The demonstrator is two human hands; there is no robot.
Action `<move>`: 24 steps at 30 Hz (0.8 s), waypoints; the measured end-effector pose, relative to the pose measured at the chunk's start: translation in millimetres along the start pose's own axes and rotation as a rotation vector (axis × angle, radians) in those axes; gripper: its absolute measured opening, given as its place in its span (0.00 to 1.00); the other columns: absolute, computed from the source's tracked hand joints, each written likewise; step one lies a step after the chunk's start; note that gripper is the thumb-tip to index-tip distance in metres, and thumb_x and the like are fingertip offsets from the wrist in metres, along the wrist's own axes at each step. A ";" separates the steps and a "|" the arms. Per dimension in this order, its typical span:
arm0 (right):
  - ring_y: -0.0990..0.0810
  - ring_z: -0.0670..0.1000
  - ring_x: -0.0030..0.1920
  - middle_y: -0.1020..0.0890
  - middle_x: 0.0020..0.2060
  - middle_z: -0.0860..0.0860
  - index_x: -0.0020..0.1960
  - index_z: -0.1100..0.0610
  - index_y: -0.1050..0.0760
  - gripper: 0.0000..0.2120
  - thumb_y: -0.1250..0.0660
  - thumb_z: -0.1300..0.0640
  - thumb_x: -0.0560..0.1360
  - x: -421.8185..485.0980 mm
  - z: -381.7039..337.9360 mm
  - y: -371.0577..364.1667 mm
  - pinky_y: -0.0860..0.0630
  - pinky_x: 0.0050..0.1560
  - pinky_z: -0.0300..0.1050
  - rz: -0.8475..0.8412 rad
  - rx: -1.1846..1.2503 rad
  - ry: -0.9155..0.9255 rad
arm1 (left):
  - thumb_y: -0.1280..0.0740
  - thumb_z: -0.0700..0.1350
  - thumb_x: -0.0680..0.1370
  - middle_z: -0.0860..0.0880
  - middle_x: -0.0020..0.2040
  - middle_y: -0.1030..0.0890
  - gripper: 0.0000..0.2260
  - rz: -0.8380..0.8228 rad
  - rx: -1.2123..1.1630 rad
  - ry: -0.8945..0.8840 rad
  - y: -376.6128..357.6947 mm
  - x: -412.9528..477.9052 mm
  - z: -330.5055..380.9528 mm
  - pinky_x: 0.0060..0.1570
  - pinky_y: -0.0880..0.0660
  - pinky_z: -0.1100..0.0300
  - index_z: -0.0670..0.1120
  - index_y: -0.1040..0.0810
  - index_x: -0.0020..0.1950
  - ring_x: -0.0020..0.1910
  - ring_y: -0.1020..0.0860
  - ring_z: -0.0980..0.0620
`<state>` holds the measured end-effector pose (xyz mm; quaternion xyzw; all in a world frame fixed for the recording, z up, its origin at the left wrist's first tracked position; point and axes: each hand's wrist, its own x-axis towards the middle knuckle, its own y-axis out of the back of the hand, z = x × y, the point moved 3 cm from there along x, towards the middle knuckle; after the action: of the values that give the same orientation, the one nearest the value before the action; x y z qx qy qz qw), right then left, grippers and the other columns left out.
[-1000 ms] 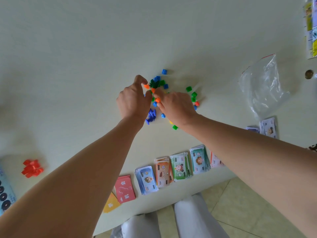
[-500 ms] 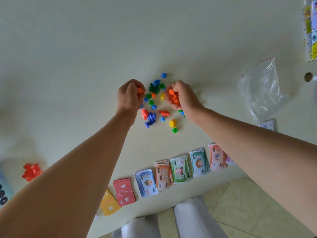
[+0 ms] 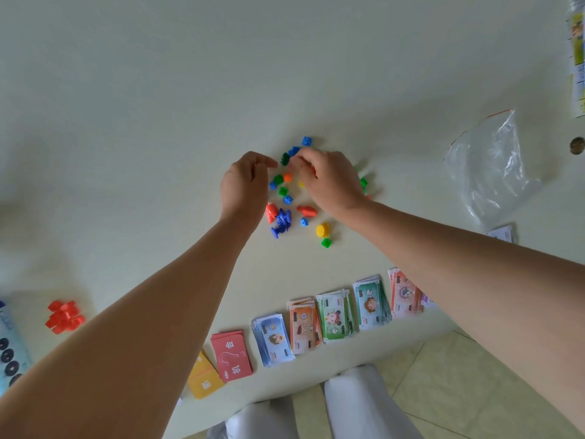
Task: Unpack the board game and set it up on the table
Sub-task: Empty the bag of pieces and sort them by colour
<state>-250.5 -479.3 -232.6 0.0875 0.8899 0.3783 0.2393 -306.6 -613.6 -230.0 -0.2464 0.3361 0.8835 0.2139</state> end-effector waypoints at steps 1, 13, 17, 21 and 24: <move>0.31 0.54 0.32 0.25 0.26 0.52 0.45 0.58 0.22 0.12 0.39 0.52 0.79 0.8 1.2 1.4 0.33 0.35 0.47 0.049 0.020 -0.013 | 0.46 0.36 0.74 0.51 0.28 0.28 0.15 0.015 0.053 -0.026 -0.5 -1.4 1.7 0.29 0.37 0.59 0.48 0.21 0.45 0.28 0.32 0.53; 0.29 0.47 0.32 0.24 0.31 0.44 0.46 0.56 0.21 0.08 0.36 0.54 0.77 -2.9 21.0 5.9 0.30 0.36 0.45 0.093 0.153 -0.049 | 0.37 0.57 0.76 0.52 0.36 0.26 0.13 0.010 0.744 -0.159 -19.1 -3.8 18.1 0.39 0.38 0.57 0.48 0.29 0.53 0.40 0.27 0.44; 0.28 0.46 0.31 0.22 0.31 0.46 0.46 0.56 0.21 0.08 0.36 0.54 0.77 -7.3 21.8 5.5 0.31 0.36 0.43 0.076 0.195 -0.086 | 0.38 0.51 0.78 0.47 0.42 0.20 0.09 0.014 0.743 -0.199 -21.3 -0.3 15.1 0.39 0.37 0.57 0.48 0.27 0.54 0.43 0.24 0.42; 0.28 0.44 0.27 0.24 0.25 0.44 0.36 0.57 0.23 0.15 0.38 0.53 0.79 -13.8 9.3 13.4 0.29 0.37 0.43 0.074 0.295 -0.090 | 0.41 0.50 0.73 0.49 0.36 0.22 0.08 0.018 0.396 -0.126 -12.4 -6.1 12.8 0.36 0.35 0.57 0.48 0.26 0.45 0.38 0.26 0.45; 0.30 0.45 0.24 0.28 0.21 0.44 0.29 0.55 0.29 0.21 0.38 0.50 0.80 -21.9 -10.6 9.8 0.27 0.31 0.40 -0.083 0.461 -0.192 | 0.47 0.45 0.70 0.47 0.30 0.28 0.11 0.054 -0.044 -0.091 1.1 -16.5 7.3 0.31 0.37 0.57 0.43 0.29 0.33 0.31 0.32 0.49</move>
<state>-236.9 -486.5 -211.4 0.1390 0.9286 0.1453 0.3119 -296.3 -612.8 -215.2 -0.2013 0.3132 0.9065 0.1994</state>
